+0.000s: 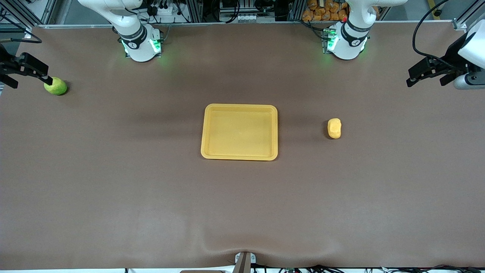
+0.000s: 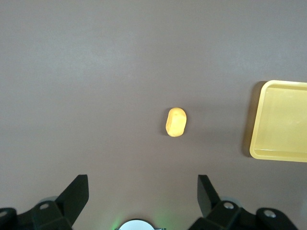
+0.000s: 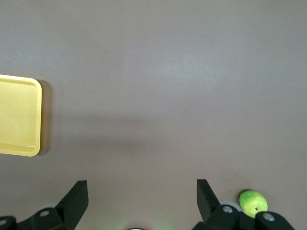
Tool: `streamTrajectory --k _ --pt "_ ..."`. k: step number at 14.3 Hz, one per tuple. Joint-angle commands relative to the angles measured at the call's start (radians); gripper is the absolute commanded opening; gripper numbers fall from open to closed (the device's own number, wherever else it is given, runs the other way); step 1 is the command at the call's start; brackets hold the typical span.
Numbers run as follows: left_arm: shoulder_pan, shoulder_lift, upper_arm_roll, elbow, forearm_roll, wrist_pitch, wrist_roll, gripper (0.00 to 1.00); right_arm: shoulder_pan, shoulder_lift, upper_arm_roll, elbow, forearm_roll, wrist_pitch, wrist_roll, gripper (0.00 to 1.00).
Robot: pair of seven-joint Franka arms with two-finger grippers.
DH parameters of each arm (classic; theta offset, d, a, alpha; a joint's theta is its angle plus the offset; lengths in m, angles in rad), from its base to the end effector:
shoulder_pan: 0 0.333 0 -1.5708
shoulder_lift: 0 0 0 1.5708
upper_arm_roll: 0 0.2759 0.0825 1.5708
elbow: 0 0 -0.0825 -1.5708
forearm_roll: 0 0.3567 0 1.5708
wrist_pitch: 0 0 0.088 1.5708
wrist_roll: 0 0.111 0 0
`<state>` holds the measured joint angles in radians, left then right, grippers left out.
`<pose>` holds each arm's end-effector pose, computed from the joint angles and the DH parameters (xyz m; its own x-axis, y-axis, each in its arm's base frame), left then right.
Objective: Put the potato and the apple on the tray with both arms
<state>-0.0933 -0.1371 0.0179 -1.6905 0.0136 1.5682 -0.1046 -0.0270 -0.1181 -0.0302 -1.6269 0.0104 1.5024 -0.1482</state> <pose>0.4876 -0.0348 0.5966 0.9995 0.0291 0.0159 0.0293 -0.9995 -0.0096 0.4868 -0.0275 0.6096 0.9958 0.0918 -0.0043 0.0917 -0.9957 -0.0147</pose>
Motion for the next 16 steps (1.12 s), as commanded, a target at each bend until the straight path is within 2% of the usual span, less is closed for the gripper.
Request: streamTrajectory --k 1,6,16 --pt "0.001 0.007 -0.001 0.02 0.0 -0.025 -0.007 1.0 0.016 0.049 -0.017 0.07 0.002 -0.011 0.01 1.0" --pt "0.001 0.037 -0.001 0.04 0.002 -0.025 -0.001 1.0 0.018 0.051 -0.017 0.068 0.002 -0.034 0.01 1.0" --pt "-0.005 0.039 -0.006 0.017 0.0 -0.042 -0.013 1.0 0.001 0.071 -0.019 0.065 0.0 -0.036 0.009 1.0"
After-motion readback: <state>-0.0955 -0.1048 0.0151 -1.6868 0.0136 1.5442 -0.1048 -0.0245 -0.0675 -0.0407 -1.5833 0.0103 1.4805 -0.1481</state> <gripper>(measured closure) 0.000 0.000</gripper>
